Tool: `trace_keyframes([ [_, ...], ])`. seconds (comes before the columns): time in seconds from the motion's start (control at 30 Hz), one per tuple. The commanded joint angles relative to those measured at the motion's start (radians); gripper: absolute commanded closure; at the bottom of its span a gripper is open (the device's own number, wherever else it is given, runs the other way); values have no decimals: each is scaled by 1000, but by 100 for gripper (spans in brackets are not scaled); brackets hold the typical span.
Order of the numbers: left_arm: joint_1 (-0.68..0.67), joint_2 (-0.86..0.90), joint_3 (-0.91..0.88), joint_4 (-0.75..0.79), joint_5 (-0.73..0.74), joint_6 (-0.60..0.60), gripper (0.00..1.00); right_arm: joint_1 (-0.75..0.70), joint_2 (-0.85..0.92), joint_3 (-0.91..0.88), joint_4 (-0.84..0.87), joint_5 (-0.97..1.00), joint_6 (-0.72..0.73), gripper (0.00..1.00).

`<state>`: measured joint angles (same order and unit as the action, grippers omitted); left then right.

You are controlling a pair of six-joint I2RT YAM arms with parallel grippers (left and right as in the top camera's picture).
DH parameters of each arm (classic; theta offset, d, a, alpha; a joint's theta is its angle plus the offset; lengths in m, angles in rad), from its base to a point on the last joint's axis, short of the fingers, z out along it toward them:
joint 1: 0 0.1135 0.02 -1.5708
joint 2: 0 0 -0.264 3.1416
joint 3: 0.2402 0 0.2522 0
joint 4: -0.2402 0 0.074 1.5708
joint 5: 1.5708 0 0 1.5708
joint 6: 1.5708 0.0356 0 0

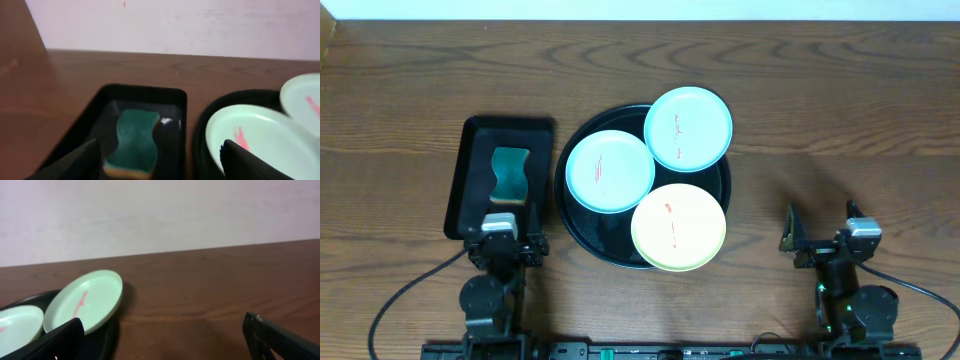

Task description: Clean dirty plates on tray and stack at the side

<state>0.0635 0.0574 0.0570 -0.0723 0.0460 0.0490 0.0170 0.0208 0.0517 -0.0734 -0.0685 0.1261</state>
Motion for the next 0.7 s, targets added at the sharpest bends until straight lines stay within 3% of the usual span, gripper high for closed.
trace_keyframes([
  [0.0, -2, 83, 113, 4, 26, -134, 23, -9, 54, 94, -8, -19, 7, 1],
  [0.17, -2, 272, 271, -32, 76, -133, 23, -9, 216, 217, -35, -49, 6, 1],
  [0.37, -2, 570, 548, -197, 152, -133, 24, -9, 481, 391, -49, -129, 6, 1],
  [0.67, -2, 1077, 1152, -783, 194, -133, 23, -9, 873, 723, -296, -235, -30, 1],
])
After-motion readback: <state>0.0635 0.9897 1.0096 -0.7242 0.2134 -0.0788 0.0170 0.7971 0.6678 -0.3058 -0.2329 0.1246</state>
